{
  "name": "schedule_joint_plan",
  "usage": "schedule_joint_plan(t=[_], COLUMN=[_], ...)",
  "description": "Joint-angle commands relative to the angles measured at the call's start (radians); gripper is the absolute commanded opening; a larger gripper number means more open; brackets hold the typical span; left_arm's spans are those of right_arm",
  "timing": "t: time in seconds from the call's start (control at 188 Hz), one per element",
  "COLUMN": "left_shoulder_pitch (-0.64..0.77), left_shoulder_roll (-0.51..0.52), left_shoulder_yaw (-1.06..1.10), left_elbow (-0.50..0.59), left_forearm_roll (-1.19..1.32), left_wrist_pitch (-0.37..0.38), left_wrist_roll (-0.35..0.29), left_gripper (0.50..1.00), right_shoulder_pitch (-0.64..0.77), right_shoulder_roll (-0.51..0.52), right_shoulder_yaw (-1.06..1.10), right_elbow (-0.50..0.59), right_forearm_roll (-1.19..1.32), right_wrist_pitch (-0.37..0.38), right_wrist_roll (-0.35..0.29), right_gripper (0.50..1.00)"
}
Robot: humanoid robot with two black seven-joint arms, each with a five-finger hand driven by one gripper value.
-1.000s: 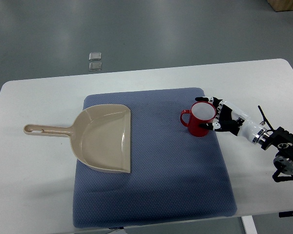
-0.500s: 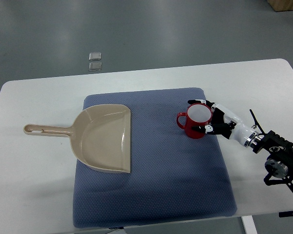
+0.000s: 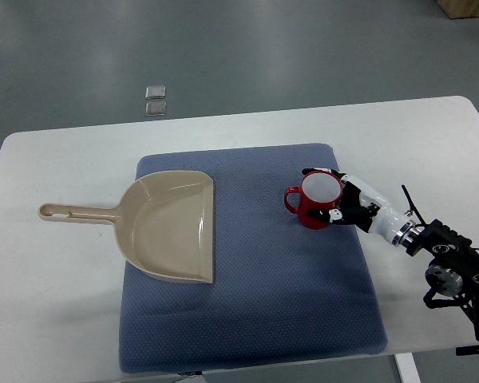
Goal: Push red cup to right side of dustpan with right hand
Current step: 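Push the red mug with the right hand toward the dustpan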
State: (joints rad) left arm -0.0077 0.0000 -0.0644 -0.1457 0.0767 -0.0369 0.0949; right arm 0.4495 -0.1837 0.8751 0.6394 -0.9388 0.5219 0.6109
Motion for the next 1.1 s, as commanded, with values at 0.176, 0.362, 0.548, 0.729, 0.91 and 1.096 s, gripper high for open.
schedule_joint_plan(t=[0.176, 0.362, 0.548, 0.729, 0.91, 1.096], left_shoulder_pitch=[0.0, 0.0, 0.0, 0.0, 0.0, 0.0], left_shoulder_roll=[0.0, 0.0, 0.0, 0.0, 0.0, 0.0], left_shoulder_yaw=[0.0, 0.0, 0.0, 0.0, 0.001, 0.0], left_elbow=[0.0, 0.0, 0.0, 0.0, 0.0, 0.0], left_forearm_roll=[0.0, 0.0, 0.0, 0.0, 0.0, 0.0], left_wrist_pitch=[0.0, 0.0, 0.0, 0.0, 0.0, 0.0], left_wrist_roll=[0.0, 0.0, -0.001, 0.0, 0.0, 0.0], left_gripper=[1.0, 1.0, 1.0, 1.0, 1.0, 1.0], right_shoulder_pitch=[0.0, 0.001, 0.0, 0.0, 0.0, 0.0], right_shoulder_roll=[0.027, 0.03, 0.052, 0.061, 0.075, 0.092], right_shoulder_yaw=[0.009, 0.005, 0.009, 0.007, 0.002, 0.001], right_elbow=[-0.001, -0.001, -0.001, -0.001, -0.001, 0.0], right_forearm_roll=[0.0, 0.0, 0.0, 0.0, 0.0, 0.0], right_wrist_pitch=[-0.007, -0.016, -0.017, -0.03, -0.031, -0.031], right_wrist_roll=[0.0, 0.0, 0.0, 0.0, 0.0, 0.0], right_gripper=[0.93, 0.93, 0.93, 0.93, 0.93, 0.93])
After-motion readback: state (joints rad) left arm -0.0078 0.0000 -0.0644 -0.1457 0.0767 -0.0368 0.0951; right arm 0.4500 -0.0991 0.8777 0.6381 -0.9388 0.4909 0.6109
